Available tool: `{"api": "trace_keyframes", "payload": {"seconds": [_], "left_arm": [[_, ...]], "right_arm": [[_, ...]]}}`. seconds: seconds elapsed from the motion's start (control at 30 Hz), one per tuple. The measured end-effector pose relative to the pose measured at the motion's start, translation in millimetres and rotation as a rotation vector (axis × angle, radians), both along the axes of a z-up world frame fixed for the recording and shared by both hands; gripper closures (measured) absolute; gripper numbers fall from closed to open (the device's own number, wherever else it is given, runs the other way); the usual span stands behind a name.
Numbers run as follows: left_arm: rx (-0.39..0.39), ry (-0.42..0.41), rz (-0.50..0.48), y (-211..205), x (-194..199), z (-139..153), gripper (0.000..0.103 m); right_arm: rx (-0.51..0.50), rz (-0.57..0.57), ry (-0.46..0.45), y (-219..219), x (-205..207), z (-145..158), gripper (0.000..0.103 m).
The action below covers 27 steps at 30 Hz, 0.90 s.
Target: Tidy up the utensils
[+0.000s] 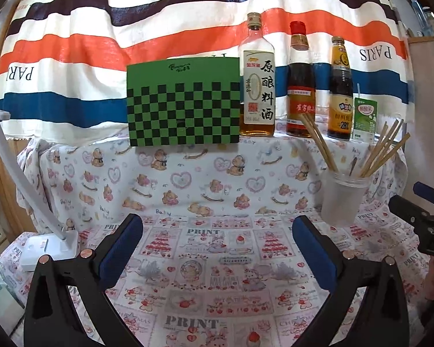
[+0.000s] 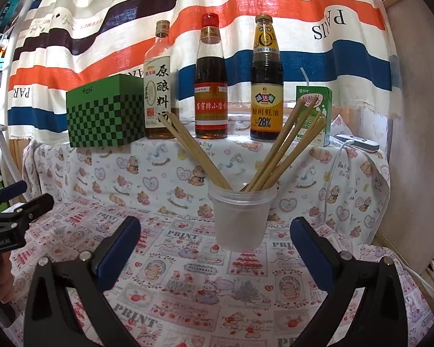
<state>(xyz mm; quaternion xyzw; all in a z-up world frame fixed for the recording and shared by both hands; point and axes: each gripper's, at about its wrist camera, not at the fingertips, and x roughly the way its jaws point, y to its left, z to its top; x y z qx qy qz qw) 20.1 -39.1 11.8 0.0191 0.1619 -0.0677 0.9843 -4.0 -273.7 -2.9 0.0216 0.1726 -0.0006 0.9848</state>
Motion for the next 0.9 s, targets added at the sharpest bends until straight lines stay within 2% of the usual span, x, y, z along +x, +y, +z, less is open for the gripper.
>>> {"api": "trace_keyframes", "payload": {"seconds": [0.3, 0.57, 0.9], "left_arm": [[-0.003, 0.0, 0.009, 2.6, -0.4, 0.8, 0.001], [0.032, -0.004, 0.005, -4.0, -0.4, 1.0, 0.001], [0.022, -0.001, 0.015, -2.4, 0.2, 0.8, 0.0]], "right_arm": [[0.002, -0.005, 0.004, -0.4, -0.1, -0.1, 0.0], [0.004, -0.008, 0.007, -1.2, 1.3, -0.9, 0.0], [-0.002, -0.014, 0.008, -0.9, 1.7, -1.0, 0.0]]}}
